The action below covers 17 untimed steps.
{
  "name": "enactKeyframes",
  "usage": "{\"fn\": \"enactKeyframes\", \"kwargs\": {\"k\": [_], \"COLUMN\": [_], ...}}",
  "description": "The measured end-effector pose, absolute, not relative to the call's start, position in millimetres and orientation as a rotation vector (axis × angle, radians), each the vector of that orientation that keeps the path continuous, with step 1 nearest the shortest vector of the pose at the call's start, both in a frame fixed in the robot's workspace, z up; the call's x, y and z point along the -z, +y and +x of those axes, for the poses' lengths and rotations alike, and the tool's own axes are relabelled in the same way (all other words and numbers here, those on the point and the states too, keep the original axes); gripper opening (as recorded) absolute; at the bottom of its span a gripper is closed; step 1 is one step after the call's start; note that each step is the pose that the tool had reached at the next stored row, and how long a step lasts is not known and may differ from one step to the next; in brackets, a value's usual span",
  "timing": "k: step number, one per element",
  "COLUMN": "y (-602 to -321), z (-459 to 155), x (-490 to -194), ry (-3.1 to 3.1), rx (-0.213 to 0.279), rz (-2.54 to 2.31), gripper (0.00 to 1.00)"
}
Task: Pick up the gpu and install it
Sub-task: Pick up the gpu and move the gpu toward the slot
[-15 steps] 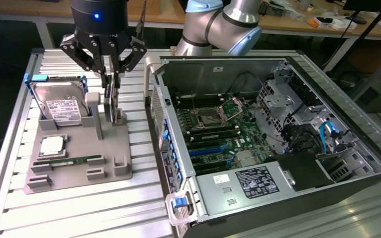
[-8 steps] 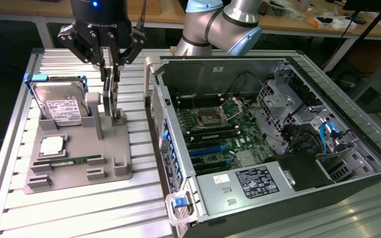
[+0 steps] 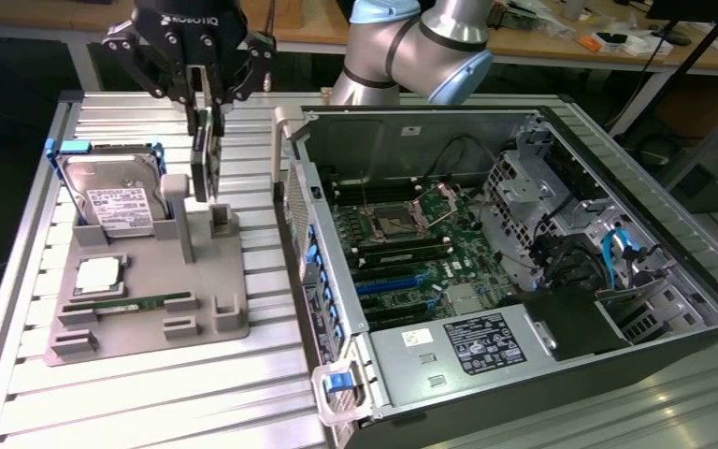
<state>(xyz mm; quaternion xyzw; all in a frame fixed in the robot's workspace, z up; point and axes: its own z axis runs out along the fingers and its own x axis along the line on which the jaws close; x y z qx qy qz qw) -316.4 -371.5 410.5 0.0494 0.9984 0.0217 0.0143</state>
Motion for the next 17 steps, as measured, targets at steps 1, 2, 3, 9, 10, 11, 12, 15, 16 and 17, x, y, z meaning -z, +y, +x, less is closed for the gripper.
{"fn": "enactKeyframes", "kwargs": {"k": [1, 2, 3, 9, 10, 11, 12, 15, 16, 17], "y": [-371.1, -370.7, -370.3, -367.3, -366.9, -366.8, -366.6, -366.5, -366.6, -366.6], "z": [-316.4, -316.4, -316.4, -316.4, -316.4, -316.4, -316.4, -316.3, -316.1, -314.3], "x": [-412.7, -414.6, -416.6, -434.2, -440.6, -443.4, -449.2, -453.7, -453.6, -453.2], "ry": [3.109, 3.109, 3.108, 3.108, 3.108, 3.108, 3.108, 3.108, 3.108, 3.108], "rx": [-0.067, -0.067, -0.067, -0.067, -0.067, -0.067, -0.068, -0.067, -0.068, -0.067], "rz": [0.154, 0.154, 0.154, 0.154, 0.154, 0.154, 0.154, 0.154, 0.154, 0.154], "gripper": [0.27, 0.27, 0.27, 0.27, 0.27, 0.27, 0.27, 0.27, 0.27, 0.27]}}
